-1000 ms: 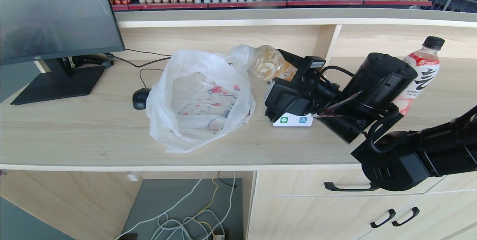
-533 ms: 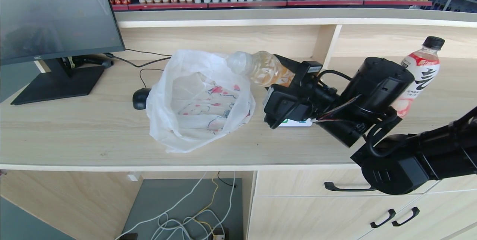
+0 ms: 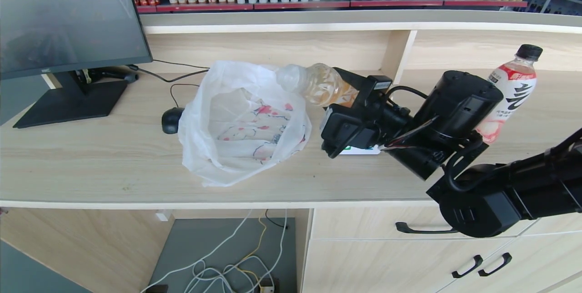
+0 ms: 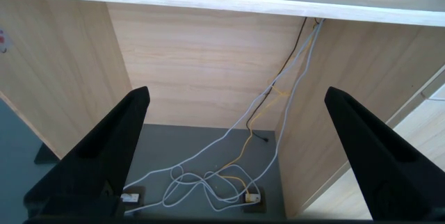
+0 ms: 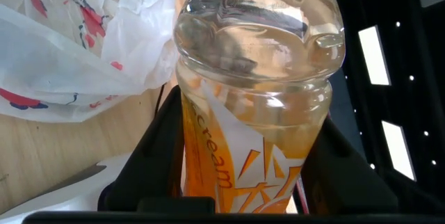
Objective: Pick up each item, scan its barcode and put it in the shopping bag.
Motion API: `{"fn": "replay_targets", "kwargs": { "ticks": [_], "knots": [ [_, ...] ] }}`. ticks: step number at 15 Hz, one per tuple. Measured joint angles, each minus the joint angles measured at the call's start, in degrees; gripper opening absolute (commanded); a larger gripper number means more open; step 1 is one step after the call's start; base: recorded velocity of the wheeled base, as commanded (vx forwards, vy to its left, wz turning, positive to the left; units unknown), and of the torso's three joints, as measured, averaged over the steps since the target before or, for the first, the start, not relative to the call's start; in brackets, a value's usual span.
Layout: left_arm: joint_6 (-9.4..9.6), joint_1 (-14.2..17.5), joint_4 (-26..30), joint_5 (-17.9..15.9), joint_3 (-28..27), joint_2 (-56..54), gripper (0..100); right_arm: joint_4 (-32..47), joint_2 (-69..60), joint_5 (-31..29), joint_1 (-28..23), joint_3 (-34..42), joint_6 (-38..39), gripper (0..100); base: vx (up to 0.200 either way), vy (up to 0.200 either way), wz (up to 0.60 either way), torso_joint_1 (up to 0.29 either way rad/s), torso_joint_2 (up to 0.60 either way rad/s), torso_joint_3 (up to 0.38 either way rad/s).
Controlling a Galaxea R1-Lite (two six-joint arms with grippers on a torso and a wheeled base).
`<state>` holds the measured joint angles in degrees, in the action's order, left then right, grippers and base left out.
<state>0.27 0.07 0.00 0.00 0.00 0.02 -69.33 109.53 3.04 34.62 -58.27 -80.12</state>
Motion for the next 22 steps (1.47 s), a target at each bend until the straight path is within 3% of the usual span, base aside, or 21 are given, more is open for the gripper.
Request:
{"fn": "replay_targets", "kwargs": {
  "ticks": [12, 18, 22],
  "knots": [
    [0.00, 0.00, 0.00, 0.00, 0.00, 0.00, 100, -0.11, 0.15, -0.17, 1.93, -0.40, 2.82, 0, 0.000, 0.000, 0.00, 0.000, 0.00, 0.000],
    [0.05, 0.00, 0.00, 0.00, 0.00, 0.00, 100, -0.33, -1.99, -1.54, 4.21, -1.15, 16.10, 0, 0.000, 0.000, 0.00, 0.000, 0.00, 0.000],
    [0.00, 0.00, 0.00, 0.00, 0.00, 0.00, 100, -2.00, -5.21, -6.40, 7.16, 0.04, 27.34, 0, 0.000, 0.000, 0.00, 0.000, 0.00, 0.000]
  ]
}}
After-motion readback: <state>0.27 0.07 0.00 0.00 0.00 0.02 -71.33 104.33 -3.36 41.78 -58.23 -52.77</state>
